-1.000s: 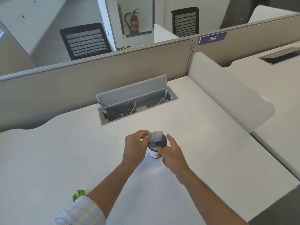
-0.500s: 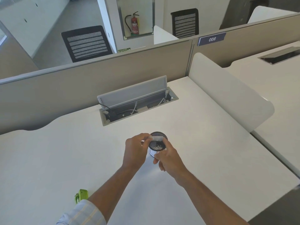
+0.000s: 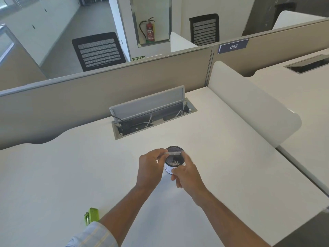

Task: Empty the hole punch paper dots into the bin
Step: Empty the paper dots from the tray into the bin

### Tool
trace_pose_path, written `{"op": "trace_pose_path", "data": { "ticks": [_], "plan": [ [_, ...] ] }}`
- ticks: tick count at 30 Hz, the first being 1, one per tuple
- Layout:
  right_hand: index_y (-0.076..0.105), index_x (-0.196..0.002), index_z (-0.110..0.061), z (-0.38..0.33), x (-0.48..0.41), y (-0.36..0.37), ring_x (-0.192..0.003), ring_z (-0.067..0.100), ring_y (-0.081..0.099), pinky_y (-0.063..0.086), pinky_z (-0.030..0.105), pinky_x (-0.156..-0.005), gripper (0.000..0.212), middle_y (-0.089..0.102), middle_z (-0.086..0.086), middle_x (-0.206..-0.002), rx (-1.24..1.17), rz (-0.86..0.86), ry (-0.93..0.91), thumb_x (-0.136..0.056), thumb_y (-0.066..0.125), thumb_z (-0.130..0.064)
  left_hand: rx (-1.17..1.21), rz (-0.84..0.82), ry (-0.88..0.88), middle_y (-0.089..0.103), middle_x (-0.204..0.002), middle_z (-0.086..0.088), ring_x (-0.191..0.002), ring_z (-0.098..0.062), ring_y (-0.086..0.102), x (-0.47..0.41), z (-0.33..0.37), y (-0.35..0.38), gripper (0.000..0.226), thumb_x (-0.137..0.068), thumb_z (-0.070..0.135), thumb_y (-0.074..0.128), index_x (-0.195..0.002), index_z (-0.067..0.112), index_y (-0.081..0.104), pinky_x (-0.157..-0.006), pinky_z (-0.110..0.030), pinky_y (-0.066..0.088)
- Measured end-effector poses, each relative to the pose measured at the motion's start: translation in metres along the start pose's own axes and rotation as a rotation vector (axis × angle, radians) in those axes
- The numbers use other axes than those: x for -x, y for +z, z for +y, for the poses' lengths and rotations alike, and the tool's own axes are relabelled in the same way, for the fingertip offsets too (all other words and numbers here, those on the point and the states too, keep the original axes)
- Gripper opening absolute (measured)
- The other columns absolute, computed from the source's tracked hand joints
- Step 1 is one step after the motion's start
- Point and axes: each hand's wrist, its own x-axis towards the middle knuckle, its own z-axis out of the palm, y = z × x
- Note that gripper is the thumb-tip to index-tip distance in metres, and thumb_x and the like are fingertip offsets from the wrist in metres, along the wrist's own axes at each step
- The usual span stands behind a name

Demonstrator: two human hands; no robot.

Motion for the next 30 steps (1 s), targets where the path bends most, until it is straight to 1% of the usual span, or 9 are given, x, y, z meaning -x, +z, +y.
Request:
{"op": "trace_pose_path", "data": {
  "ticks": [2, 6, 8, 10, 15, 19, 22, 25, 30],
  "plan": [
    [0.044, -0.153, -0.025, -0.002, 0.002, 0.001, -0.043, 0.002, 0.058, 0.043, 0.018, -0.043, 0.062, 0.07, 0.009, -0.091, 0.024, -0.032, 0.002, -0.097, 0.054, -0.001, 0.012, 0.012, -0.001, 0.086, -0.098, 0.001, -0.09, -0.017, 0.08, 0.0, -0.001, 0.0, 0.014, -0.097, 0.003, 0.074, -0.102, 0.01, 0.085, -0.09, -0.039, 0.066],
    [0.01, -0.166, -0.036, 0.003, 0.001, 0.001, -0.05, 0.004, 0.059, 0.044, 0.017, -0.046, 0.087, 0.073, 0.01, -0.092, -0.031, 0.096, 0.024, -0.099, 0.056, -0.006, -0.005, 0.045, 0.026, 0.085, -0.099, 0.002, -0.088, -0.017, 0.079, -0.001, -0.003, -0.001, 0.013, -0.096, 0.004, 0.077, -0.103, 0.01, 0.086, -0.09, -0.04, 0.067],
    [0.034, -0.15, -0.042, 0.0, 0.001, 0.001, -0.049, 0.006, 0.058, 0.044, 0.023, -0.047, 0.069, 0.072, 0.012, -0.092, -0.038, 0.058, 0.005, -0.096, 0.056, -0.003, 0.011, 0.027, 0.012, 0.087, -0.102, -0.001, -0.09, -0.018, 0.08, 0.0, -0.002, 0.001, 0.013, -0.096, 0.004, 0.076, -0.103, 0.01, 0.086, -0.091, -0.041, 0.067],
    [0.05, -0.143, -0.032, -0.003, 0.002, 0.003, -0.047, 0.006, 0.059, 0.043, 0.025, -0.045, 0.058, 0.07, 0.013, -0.095, -0.017, -0.015, -0.007, -0.095, 0.056, 0.0, 0.03, 0.012, -0.014, 0.087, -0.102, -0.003, -0.092, -0.019, 0.081, 0.001, -0.002, 0.002, 0.015, -0.096, 0.003, 0.076, -0.104, 0.01, 0.086, -0.091, -0.042, 0.067],
    [0.014, -0.165, -0.039, 0.008, -0.001, 0.004, -0.058, 0.008, 0.06, 0.044, 0.023, -0.055, 0.09, 0.074, 0.008, -0.09, -0.024, 0.146, 0.038, -0.092, 0.06, -0.013, 0.028, 0.039, -0.018, 0.087, -0.104, -0.004, -0.093, -0.019, 0.081, 0.002, 0.0, 0.002, 0.016, -0.095, 0.002, 0.077, -0.106, 0.008, 0.086, -0.093, -0.04, 0.067],
    [0.044, -0.151, -0.032, 0.002, -0.003, 0.003, -0.063, 0.013, 0.064, 0.043, 0.026, -0.049, 0.068, 0.072, 0.007, -0.099, 0.009, 0.013, 0.004, -0.092, 0.058, -0.001, 0.04, 0.037, -0.037, 0.086, -0.104, -0.001, -0.092, -0.015, 0.08, 0.005, 0.004, 0.001, 0.016, -0.096, 0.002, 0.076, -0.106, 0.01, 0.086, -0.091, -0.031, 0.065],
    [0.033, -0.155, -0.039, -0.001, -0.003, 0.0, -0.078, 0.018, 0.062, 0.046, 0.014, -0.05, 0.081, 0.066, 0.007, -0.108, -0.013, 0.043, 0.002, -0.086, 0.064, -0.008, 0.057, 0.059, -0.053, 0.084, -0.098, 0.007, -0.088, 0.001, 0.077, 0.004, 0.006, -0.001, 0.014, -0.096, 0.004, 0.077, -0.104, 0.01, 0.087, -0.089, -0.021, 0.063],
    [0.019, -0.167, -0.029, 0.0, -0.004, -0.003, -0.085, 0.02, 0.06, 0.049, 0.011, -0.055, 0.095, 0.058, 0.006, -0.114, -0.022, 0.067, 0.015, -0.084, 0.063, -0.011, 0.096, 0.064, -0.11, 0.077, -0.089, 0.026, -0.086, 0.011, 0.073, 0.003, 0.01, -0.004, 0.012, -0.096, 0.005, 0.077, -0.098, 0.013, 0.087, -0.082, -0.009, 0.057],
    [0.021, -0.165, -0.03, 0.005, 0.003, -0.002, -0.077, 0.011, 0.066, 0.047, 0.018, -0.065, 0.087, 0.069, 0.005, -0.102, -0.031, 0.107, 0.013, -0.092, 0.063, -0.007, 0.164, 0.075, -0.24, 0.085, -0.09, 0.006, -0.087, -0.017, 0.082, 0.0, 0.007, -0.012, 0.01, -0.095, 0.011, 0.077, -0.1, 0.016, 0.085, -0.087, -0.041, 0.066]
  ]
}}
